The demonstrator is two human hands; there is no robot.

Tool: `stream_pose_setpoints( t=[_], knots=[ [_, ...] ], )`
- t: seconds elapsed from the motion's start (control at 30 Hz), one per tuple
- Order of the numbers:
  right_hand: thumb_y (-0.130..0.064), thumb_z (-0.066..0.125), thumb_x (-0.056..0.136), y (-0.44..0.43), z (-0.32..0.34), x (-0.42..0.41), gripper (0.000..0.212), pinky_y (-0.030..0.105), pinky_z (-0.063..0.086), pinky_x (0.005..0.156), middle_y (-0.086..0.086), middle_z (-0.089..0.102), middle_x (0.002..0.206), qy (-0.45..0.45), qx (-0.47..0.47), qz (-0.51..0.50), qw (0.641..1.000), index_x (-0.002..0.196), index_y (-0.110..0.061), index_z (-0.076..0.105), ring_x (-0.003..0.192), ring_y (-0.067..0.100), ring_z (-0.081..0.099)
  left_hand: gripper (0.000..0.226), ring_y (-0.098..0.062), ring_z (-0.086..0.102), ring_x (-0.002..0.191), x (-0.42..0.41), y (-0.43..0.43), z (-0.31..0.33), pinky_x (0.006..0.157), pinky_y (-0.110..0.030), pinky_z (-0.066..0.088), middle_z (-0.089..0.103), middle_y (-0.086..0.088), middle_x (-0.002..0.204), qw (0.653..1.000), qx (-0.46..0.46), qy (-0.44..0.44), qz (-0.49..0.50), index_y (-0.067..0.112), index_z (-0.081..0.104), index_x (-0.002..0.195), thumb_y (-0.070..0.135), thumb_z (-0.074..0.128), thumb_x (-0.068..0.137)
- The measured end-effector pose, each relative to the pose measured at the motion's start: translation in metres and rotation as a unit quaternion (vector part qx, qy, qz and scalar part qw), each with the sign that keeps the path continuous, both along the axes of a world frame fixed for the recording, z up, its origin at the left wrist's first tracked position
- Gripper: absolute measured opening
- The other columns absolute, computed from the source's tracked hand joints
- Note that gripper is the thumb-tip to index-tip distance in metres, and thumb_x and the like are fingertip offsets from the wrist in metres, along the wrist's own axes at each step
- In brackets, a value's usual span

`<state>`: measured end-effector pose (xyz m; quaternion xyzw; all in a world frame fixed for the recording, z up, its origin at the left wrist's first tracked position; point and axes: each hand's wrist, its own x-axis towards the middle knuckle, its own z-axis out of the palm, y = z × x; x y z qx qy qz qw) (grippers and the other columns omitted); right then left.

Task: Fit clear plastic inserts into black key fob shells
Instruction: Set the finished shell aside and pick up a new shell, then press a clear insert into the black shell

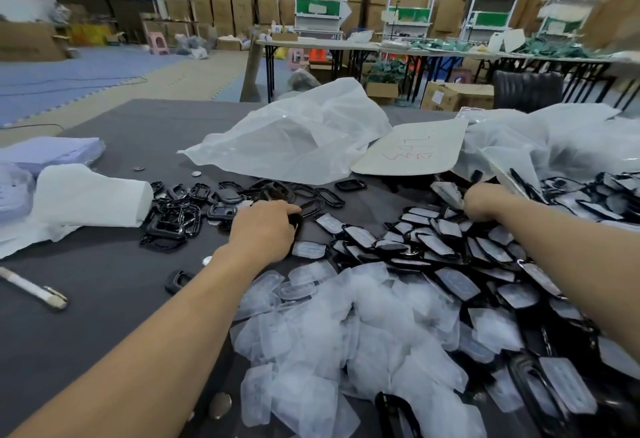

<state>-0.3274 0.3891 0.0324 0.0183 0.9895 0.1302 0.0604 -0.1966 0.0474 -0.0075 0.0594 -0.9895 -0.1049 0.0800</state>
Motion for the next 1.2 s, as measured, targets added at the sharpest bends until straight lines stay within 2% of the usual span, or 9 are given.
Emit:
stream_pose_setpoints(
  t=[0.13,0.4,0.63,0.7,0.77,0.87,0.97,1.1,1.2],
  knots=[
    [-0.007,0.043,0.101,-0.001,0.009,0.004,0.03,0.029,0.045,0.081,0.016,0.065,0.126,-0.018,-0.017,0.03,0.999,0.118,-0.001,0.066,0.112,0.03,0.064,0.031,-0.026,0.061,0.119,0.001,0.0,0.001,0.102,-0.035,0.044,0.072,-0.001,0.125,0.996,0.032,0.055,0.062,0.038,0.076,0.116,0.017,0.066,0.095],
    [-0.005,0.058,0.092,0.017,0.01,0.012,0.023,0.034,0.054,0.081,0.016,0.07,0.114,0.086,-0.07,0.067,0.992,0.11,-0.005,0.072,0.1,0.035,0.067,0.03,-0.025,0.071,0.094,0.027,0.007,0.005,0.076,-0.032,0.052,0.078,0.011,0.092,0.954,0.163,0.187,0.171,0.042,0.077,0.097,0.018,0.072,0.079],
    [-0.006,0.064,0.09,-0.022,0.027,0.048,0.025,0.041,0.06,0.082,0.008,0.077,0.096,0.198,-0.298,0.045,0.933,0.088,-0.022,0.082,0.087,0.031,0.068,0.02,-0.018,0.07,0.061,0.066,0.015,0.023,0.06,-0.033,0.057,0.077,-0.001,0.07,0.817,0.531,0.155,0.163,0.02,0.075,0.081,0.001,0.077,0.075],
    [-0.004,0.067,0.09,-0.049,0.031,0.07,0.027,0.03,0.058,0.064,0.0,0.079,0.087,0.176,-0.403,0.047,0.897,0.086,-0.026,0.083,0.073,0.017,0.067,0.033,-0.022,0.071,0.057,0.081,0.024,0.02,0.053,-0.034,0.058,0.078,-0.01,0.075,0.773,0.609,0.108,0.139,0.012,0.076,0.079,-0.016,0.06,0.078],
    [-0.001,0.07,0.09,-0.08,0.03,0.105,0.028,0.019,0.047,0.049,-0.007,0.076,0.069,0.112,-0.555,0.065,0.822,0.084,-0.025,0.082,0.051,0.002,0.057,0.041,-0.021,0.072,0.058,0.096,0.032,0.017,0.049,-0.033,0.058,0.079,-0.009,0.078,0.773,0.617,0.074,0.126,0.011,0.077,0.08,-0.02,0.05,0.079],
    [0.004,0.074,0.086,-0.122,0.015,0.164,0.029,0.02,0.052,0.065,0.0,0.079,0.077,0.009,-0.712,0.081,0.698,0.081,-0.023,0.082,0.063,0.008,0.062,0.037,-0.023,0.076,0.061,0.118,0.039,0.012,0.045,-0.029,0.055,0.078,-0.008,0.075,0.771,0.62,0.069,0.128,0.008,0.075,0.09,-0.014,0.045,0.088],
    [0.007,0.073,0.084,-0.153,-0.009,0.213,0.024,0.02,0.042,0.048,0.012,0.072,0.073,-0.051,-0.803,0.046,0.592,0.084,-0.016,0.082,0.051,0.012,0.05,0.032,-0.026,0.076,0.06,0.136,0.041,0.008,0.044,-0.027,0.052,0.077,-0.009,0.071,0.778,0.611,0.076,0.127,0.01,0.074,0.091,-0.008,0.048,0.092],
    [0.009,0.061,0.089,-0.172,-0.025,0.246,0.022,0.025,0.045,0.045,0.02,0.074,0.077,-0.064,-0.839,0.003,0.54,0.094,-0.008,0.073,0.047,0.019,0.054,0.036,-0.024,0.066,0.051,0.157,0.037,0.006,0.04,-0.026,0.044,0.075,-0.011,0.072,0.779,0.615,0.077,0.096,0.022,0.077,0.078,-0.004,0.054,0.09],
    [0.008,0.056,0.09,-0.172,-0.032,0.254,0.022,0.028,0.052,0.051,0.023,0.073,0.081,-0.062,-0.85,-0.01,0.523,0.106,-0.003,0.066,0.052,0.022,0.059,0.032,-0.025,0.062,0.049,0.166,0.033,0.003,0.04,-0.025,0.042,0.074,-0.01,0.075,0.777,0.623,0.066,0.056,0.027,0.078,0.092,0.001,0.059,0.096]
  ],
)
